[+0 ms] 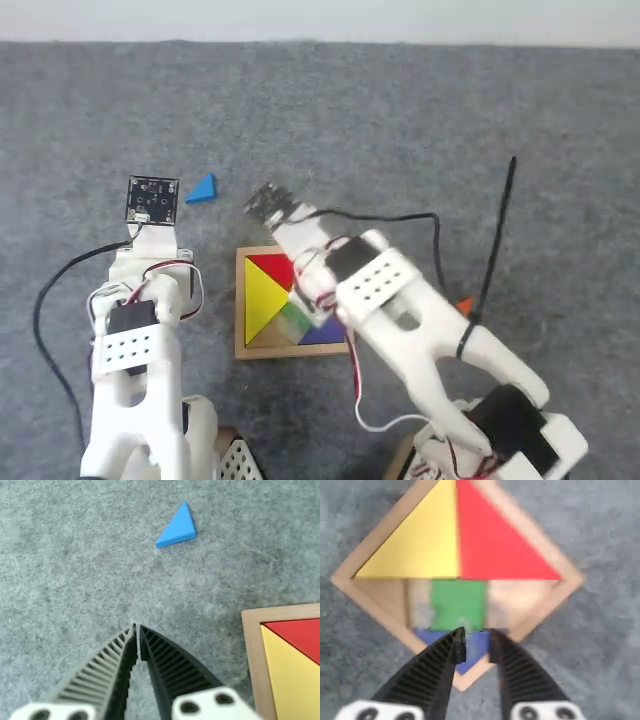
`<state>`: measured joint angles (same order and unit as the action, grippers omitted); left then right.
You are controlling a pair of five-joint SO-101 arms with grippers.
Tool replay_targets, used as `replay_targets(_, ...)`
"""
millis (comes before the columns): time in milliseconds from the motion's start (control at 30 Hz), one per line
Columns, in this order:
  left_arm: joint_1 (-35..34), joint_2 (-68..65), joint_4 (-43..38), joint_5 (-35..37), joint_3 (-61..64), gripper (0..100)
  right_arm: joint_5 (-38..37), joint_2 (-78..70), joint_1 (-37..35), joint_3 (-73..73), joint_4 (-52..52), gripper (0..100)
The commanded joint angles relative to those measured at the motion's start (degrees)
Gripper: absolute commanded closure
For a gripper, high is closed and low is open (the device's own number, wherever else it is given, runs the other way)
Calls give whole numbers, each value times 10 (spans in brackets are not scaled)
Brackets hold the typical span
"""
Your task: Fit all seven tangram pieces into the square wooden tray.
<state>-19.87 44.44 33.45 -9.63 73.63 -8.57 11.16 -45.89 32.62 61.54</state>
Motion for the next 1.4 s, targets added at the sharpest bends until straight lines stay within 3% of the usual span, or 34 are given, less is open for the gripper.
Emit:
replay_targets(0,4,4,-13,-7,-4,987,-8,13,-58,2,-11,790)
replay_targets(100,4,4,-13,-7,-4,987,-8,-24,-77,3,-31,744)
replay_targets(300,4,4,-13,-7,-4,987,-8,-85,-87,-4,-58,745)
replay_targets(600,4,4,-13,-7,-4,987,-8,-89,-87,-6,-58,995)
replay_targets(833,4,4,-13,-7,-4,987,-8,-66,-57,-8,-53,992)
replay_targets(1167,4,4,-13,-7,-4,987,-14,102,29,-6,0,992)
replay_targets(1367,4,4,-13,-7,-4,987,-60,70,60,-4,0,992)
